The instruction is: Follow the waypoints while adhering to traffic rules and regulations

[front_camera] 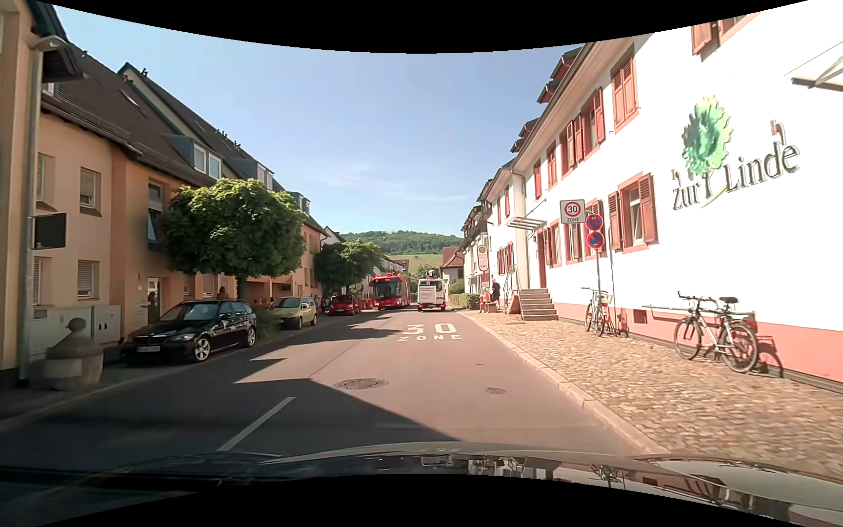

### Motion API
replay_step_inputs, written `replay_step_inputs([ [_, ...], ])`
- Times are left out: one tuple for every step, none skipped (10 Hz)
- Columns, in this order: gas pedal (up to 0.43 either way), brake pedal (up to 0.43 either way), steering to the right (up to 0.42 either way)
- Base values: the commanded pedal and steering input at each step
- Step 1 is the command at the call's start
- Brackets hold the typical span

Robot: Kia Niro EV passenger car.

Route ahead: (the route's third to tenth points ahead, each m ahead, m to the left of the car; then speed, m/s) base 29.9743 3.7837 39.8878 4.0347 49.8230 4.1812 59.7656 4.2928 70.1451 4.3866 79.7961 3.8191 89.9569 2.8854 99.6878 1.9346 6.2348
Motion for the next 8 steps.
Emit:
replay_step_inputs([
  [0.047,0.0,-0.012],
  [0.047,0.0,-0.01],
  [0.047,0.0,-0.01],
  [0.047,0.0,-0.01],
  [0.047,0.0,-0.007],
  [0.047,0.0,-0.001],
  [0.059,0.0,0.0],
  [0.079,0.0,0.0],
])
